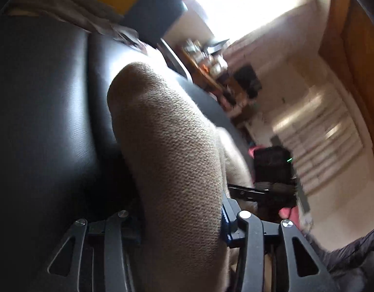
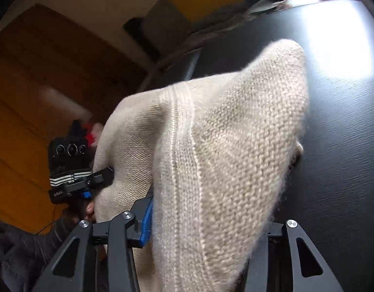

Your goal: Fold clothes

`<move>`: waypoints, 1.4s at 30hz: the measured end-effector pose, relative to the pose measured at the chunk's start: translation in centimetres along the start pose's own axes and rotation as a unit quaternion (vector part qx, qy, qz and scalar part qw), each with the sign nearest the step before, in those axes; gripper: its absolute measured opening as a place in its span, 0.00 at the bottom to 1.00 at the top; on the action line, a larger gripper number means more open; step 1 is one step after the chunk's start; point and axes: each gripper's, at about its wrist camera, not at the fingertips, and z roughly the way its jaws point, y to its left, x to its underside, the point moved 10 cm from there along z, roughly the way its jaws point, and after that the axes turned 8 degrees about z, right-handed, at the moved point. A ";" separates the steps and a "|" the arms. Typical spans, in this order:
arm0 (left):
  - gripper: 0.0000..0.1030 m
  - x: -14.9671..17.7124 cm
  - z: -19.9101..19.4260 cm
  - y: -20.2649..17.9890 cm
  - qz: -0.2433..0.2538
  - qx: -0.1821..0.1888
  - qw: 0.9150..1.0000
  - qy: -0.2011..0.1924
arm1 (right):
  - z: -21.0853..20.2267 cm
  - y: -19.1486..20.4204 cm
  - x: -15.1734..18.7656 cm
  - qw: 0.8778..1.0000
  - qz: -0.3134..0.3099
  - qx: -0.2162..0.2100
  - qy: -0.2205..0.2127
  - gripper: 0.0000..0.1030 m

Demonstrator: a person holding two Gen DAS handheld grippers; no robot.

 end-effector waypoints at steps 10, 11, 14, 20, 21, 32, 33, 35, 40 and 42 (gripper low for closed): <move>0.44 -4.5 -24.9 -3.3 0.092 -0.121 0.963 -0.223 | 11.3 20.2 -1.7 0.969 -0.082 -0.218 0.081 0.45; 0.44 -5.0 -28.1 -3.4 0.099 -0.143 0.952 -0.251 | 12.6 23.6 -2.5 0.962 -0.106 -0.235 0.088 0.45; 0.44 -6.4 -36.9 -3.2 0.110 -0.208 0.916 -0.325 | 16.5 34.1 -4.7 0.937 -0.186 -0.273 0.110 0.45; 0.46 -8.2 -50.8 1.9 0.050 -0.328 0.848 -0.414 | 26.2 53.6 -6.3 0.882 -0.335 -0.290 0.160 0.45; 0.46 -7.7 -51.7 5.0 0.005 -0.342 0.848 -0.406 | 28.4 55.6 -6.2 0.877 -0.353 -0.277 0.172 0.46; 0.53 -3.8 -53.2 17.3 -0.130 -0.413 0.828 -0.356 | 46.9 51.2 -7.4 0.910 -0.324 -0.119 0.229 0.86; 0.54 -3.7 -53.3 16.9 -0.125 -0.425 0.824 -0.354 | 46.8 51.6 -7.6 0.908 -0.340 -0.111 0.218 0.92; 0.57 -3.3 -53.7 16.4 -0.121 -0.443 0.815 -0.353 | 46.1 52.7 -8.2 0.903 -0.370 -0.106 0.193 0.92; 0.60 -1.9 -55.0 13.8 -0.112 -0.520 0.771 -0.351 | 41.9 55.1 -10.2 0.899 -0.410 -0.112 0.107 0.94; 0.60 -2.9 -54.8 11.4 -0.084 -0.574 0.733 -0.356 | 39.5 55.5 -11.1 0.896 -0.424 -0.113 0.069 0.94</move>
